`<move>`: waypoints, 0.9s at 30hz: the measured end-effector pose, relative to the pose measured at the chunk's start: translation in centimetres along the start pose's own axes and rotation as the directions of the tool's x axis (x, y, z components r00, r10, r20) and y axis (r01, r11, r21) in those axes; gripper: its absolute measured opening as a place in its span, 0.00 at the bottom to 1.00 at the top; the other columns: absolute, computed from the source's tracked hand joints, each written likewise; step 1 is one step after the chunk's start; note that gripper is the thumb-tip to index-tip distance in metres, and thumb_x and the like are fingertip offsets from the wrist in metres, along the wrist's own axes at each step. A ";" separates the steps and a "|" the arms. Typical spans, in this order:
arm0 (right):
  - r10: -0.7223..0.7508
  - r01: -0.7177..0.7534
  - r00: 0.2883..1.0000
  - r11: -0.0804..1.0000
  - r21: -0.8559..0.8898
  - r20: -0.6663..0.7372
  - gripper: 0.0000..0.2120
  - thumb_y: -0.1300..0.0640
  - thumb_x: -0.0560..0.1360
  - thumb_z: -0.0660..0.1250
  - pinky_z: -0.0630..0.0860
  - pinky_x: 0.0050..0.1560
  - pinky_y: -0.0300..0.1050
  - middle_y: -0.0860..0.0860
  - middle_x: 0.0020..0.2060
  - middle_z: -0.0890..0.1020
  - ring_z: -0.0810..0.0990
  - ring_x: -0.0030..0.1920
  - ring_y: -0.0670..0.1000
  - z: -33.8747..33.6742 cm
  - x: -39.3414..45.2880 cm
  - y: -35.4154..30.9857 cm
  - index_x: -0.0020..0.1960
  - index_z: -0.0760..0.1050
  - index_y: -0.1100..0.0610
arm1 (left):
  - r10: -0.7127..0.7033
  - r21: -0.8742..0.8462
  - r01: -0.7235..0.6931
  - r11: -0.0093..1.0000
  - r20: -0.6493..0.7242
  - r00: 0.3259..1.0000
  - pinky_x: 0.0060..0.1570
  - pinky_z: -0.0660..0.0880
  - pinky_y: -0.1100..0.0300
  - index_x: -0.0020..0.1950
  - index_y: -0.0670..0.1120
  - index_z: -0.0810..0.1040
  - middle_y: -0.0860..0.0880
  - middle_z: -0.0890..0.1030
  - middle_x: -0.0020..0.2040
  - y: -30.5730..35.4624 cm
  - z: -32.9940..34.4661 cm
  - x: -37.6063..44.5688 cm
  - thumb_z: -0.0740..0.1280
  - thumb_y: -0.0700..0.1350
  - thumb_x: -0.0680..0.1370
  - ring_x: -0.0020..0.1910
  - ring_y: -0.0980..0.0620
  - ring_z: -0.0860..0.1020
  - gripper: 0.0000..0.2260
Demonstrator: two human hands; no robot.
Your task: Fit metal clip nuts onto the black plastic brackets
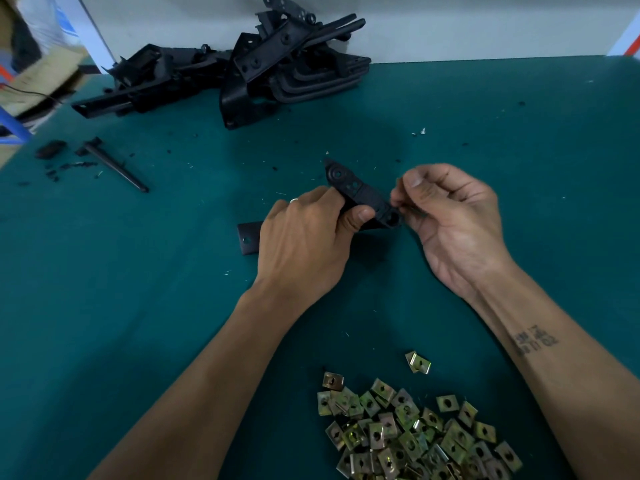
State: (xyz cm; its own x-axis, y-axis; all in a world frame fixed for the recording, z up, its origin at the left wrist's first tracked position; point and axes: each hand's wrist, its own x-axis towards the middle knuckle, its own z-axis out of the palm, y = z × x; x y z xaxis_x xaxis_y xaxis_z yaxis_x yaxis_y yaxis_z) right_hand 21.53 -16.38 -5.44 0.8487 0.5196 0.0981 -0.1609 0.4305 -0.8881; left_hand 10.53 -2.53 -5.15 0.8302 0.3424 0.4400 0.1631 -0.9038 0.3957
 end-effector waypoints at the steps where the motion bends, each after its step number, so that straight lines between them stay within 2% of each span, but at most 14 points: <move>1: -0.001 0.001 1.000 1.000 -0.021 0.005 0.03 0.61 0.72 0.73 0.80 0.45 0.42 0.53 0.35 0.84 0.83 0.38 0.50 -0.1 0.0 0.0 0.45 0.81 0.60 | 0.001 0.001 -0.001 1.000 0.001 1.000 0.40 0.60 0.54 0.45 0.42 0.77 0.48 0.79 0.41 0.0 0.0 0.0 0.51 0.62 0.81 0.38 0.41 0.76 0.26; 3: -0.014 0.015 1.000 0.997 -0.076 0.016 0.04 0.61 0.71 0.74 0.80 0.44 0.42 0.52 0.34 0.84 0.83 0.38 0.49 -0.2 -0.1 -0.1 0.46 0.82 0.59 | 0.007 0.013 -0.008 1.000 0.008 1.000 0.41 0.62 0.54 0.46 0.42 0.78 0.48 0.80 0.41 0.0 0.1 0.0 0.52 0.62 0.82 0.38 0.41 0.76 0.26; 7: -0.039 0.043 0.999 0.992 -0.119 0.031 0.02 0.61 0.70 0.76 0.78 0.41 0.40 0.52 0.34 0.85 0.83 0.36 0.49 -0.2 -0.2 -0.2 0.39 0.85 0.55 | 0.022 0.030 -0.023 0.999 0.015 1.000 0.44 0.66 0.52 0.47 0.43 0.78 0.49 0.80 0.42 0.1 0.1 -0.1 0.53 0.61 0.82 0.39 0.42 0.76 0.25; 12: -0.034 0.037 0.999 0.988 -0.147 0.018 0.04 0.61 0.72 0.76 0.77 0.40 0.40 0.52 0.36 0.85 0.82 0.37 0.48 -0.5 0.0 -0.3 0.40 0.85 0.54 | -0.015 -0.003 0.015 1.000 -0.007 1.000 0.41 0.61 0.54 0.48 0.44 0.78 0.50 0.79 0.41 -0.1 0.0 0.0 0.55 0.61 0.83 0.39 0.42 0.77 0.23; 17: -0.048 0.055 0.998 0.982 -0.180 0.047 0.03 0.58 0.68 0.79 0.76 0.38 0.39 0.51 0.33 0.84 0.82 0.35 0.47 -0.5 -0.1 -0.2 0.41 0.85 0.55 | -0.003 0.004 0.003 1.000 0.005 1.000 0.40 0.60 0.54 0.46 0.44 0.76 0.52 0.75 0.38 0.0 -0.1 -0.1 0.54 0.61 0.83 0.38 0.42 0.76 0.23; 20: -0.085 0.097 0.994 0.970 -0.223 0.061 0.03 0.62 0.70 0.77 0.77 0.41 0.40 0.51 0.33 0.85 0.82 0.36 0.48 -0.7 0.1 0.0 0.43 0.85 0.56 | -0.001 0.005 0.001 1.000 -0.003 1.000 0.40 0.60 0.54 0.45 0.44 0.75 0.49 0.78 0.40 -0.1 0.0 -0.1 0.54 0.61 0.83 0.38 0.41 0.76 0.22; 24: -0.120 0.146 0.986 0.954 -0.262 0.111 0.07 0.65 0.73 0.75 0.78 0.46 0.38 0.50 0.37 0.86 0.82 0.39 0.46 -0.8 0.1 0.3 0.44 0.86 0.54 | 0.013 0.013 -0.013 1.000 -0.015 1.000 0.41 0.59 0.54 0.47 0.44 0.77 0.49 0.79 0.41 -0.1 -0.1 -0.1 0.54 0.61 0.83 0.39 0.41 0.76 0.22; 27: -0.136 0.170 0.982 0.943 -0.287 0.133 0.09 0.66 0.73 0.75 0.78 0.46 0.37 0.49 0.39 0.86 0.81 0.40 0.45 -0.7 0.0 0.5 0.44 0.86 0.53 | 0.021 0.022 -0.021 1.000 -0.015 1.000 0.41 0.60 0.54 0.49 0.44 0.78 0.49 0.80 0.42 -0.2 0.1 -0.1 0.53 0.61 0.83 0.40 0.41 0.77 0.23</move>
State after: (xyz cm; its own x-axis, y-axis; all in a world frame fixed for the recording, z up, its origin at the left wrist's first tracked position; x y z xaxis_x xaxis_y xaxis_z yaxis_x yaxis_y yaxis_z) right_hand 21.81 -16.66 -6.15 0.7883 0.5494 0.2770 0.1366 0.2826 -0.9495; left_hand 10.44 -2.45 -5.31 0.8255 0.3267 0.4603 0.1572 -0.9163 0.3684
